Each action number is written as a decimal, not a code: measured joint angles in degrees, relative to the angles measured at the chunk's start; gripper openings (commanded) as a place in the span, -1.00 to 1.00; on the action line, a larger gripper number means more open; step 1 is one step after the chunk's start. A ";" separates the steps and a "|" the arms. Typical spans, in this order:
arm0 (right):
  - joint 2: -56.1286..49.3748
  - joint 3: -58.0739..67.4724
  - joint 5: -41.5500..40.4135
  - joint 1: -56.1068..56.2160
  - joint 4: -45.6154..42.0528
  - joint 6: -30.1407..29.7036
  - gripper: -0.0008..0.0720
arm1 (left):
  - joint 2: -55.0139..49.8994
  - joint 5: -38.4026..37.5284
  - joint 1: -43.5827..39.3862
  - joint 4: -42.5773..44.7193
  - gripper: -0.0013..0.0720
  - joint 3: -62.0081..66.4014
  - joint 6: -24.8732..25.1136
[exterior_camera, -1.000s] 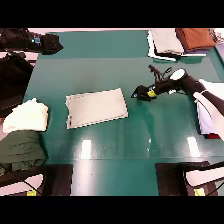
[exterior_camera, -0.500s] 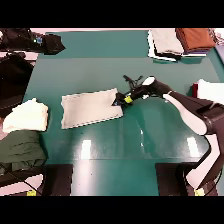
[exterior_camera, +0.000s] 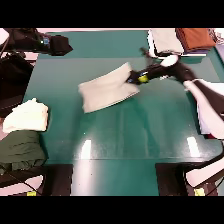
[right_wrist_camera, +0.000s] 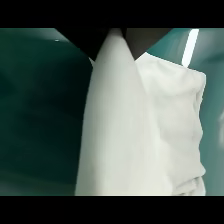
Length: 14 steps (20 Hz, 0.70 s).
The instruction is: Fold the shirts.
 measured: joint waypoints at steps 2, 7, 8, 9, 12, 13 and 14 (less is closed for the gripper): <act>4.28 -1.20 0.68 -7.72 -3.61 0.90 -0.92 | 0.00 1.14 -2.47 -0.02 -0.89 0.00 0.07; 11.43 -2.86 1.11 -29.57 -8.39 1.99 -0.92 | 0.00 4.46 -6.69 -0.07 -0.89 0.00 0.00; 12.15 -2.97 0.66 -33.70 -8.63 2.12 -0.92 | 0.00 4.83 -7.08 -0.13 -0.89 0.00 -0.11; 12.68 -3.04 0.15 -37.16 -8.74 2.14 -0.92 | 0.00 5.09 -7.41 -0.24 -0.89 0.00 -0.31; 13.49 -2.97 -1.64 -45.29 -7.98 2.14 -0.92 | 0.00 5.57 -7.82 -0.28 -0.89 0.00 -1.14; 13.62 -2.58 -2.21 -46.82 -7.28 2.03 -0.92 | 0.00 5.70 -7.85 -0.26 -0.89 0.00 -1.33; 13.70 -1.84 -2.89 -48.04 -6.80 1.64 -0.92 | 0.00 5.81 -7.93 -0.28 -0.89 0.00 -1.55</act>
